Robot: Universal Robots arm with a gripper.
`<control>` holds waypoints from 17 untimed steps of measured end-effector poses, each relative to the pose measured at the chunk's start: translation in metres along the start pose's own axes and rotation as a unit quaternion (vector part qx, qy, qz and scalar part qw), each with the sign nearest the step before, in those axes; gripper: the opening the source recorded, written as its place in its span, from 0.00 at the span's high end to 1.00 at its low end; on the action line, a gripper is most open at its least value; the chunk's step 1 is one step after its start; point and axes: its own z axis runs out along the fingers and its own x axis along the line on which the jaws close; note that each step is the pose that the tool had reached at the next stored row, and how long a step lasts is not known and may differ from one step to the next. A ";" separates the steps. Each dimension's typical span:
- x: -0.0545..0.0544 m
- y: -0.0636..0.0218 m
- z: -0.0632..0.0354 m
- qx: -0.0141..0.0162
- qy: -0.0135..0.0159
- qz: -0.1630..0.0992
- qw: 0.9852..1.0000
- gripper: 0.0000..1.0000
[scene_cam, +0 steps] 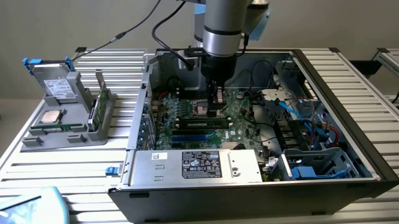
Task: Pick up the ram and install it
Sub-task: 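Press down the ram until it locks into place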
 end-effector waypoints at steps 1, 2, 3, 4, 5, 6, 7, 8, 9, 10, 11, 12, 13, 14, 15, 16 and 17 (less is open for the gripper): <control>0.000 -0.0033 -0.0002 -0.002 0.000 0.000 1.000 0.90; 0.000 -0.0065 -0.0003 -0.003 0.000 -0.001 1.000 0.90; 0.001 -0.0098 -0.0005 -0.005 0.000 -0.001 1.000 0.90; 0.001 -0.0126 -0.0006 -0.006 0.000 -0.001 1.000 0.90; 0.001 -0.0158 -0.0008 -0.008 0.000 -0.001 1.000 0.90; 0.001 -0.0186 -0.0009 -0.009 0.000 -0.001 1.000 0.90; 0.001 -0.0206 -0.0010 -0.010 0.000 -0.001 1.000 0.90; 0.001 -0.0210 -0.0004 -0.010 -0.001 -0.001 1.000 0.90; 0.001 -0.0211 0.0011 -0.010 -0.001 -0.001 1.000 0.90; 0.001 -0.0212 0.0029 -0.010 0.000 -0.001 1.000 0.90; 0.001 -0.0212 0.0047 -0.010 0.000 -0.001 1.000 0.90; 0.000 -0.0213 0.0064 -0.010 0.000 -0.001 1.000 0.90; 0.000 -0.0214 0.0083 -0.010 0.000 -0.001 1.000 0.90; 0.000 -0.0215 0.0100 -0.010 0.000 -0.001 1.000 0.90; 0.000 -0.0216 0.0118 -0.010 0.000 -0.001 1.000 0.90; 0.000 -0.0217 0.0136 -0.010 0.000 -0.001 1.000 0.90; -0.001 -0.0218 0.0152 -0.010 0.000 -0.001 1.000 0.90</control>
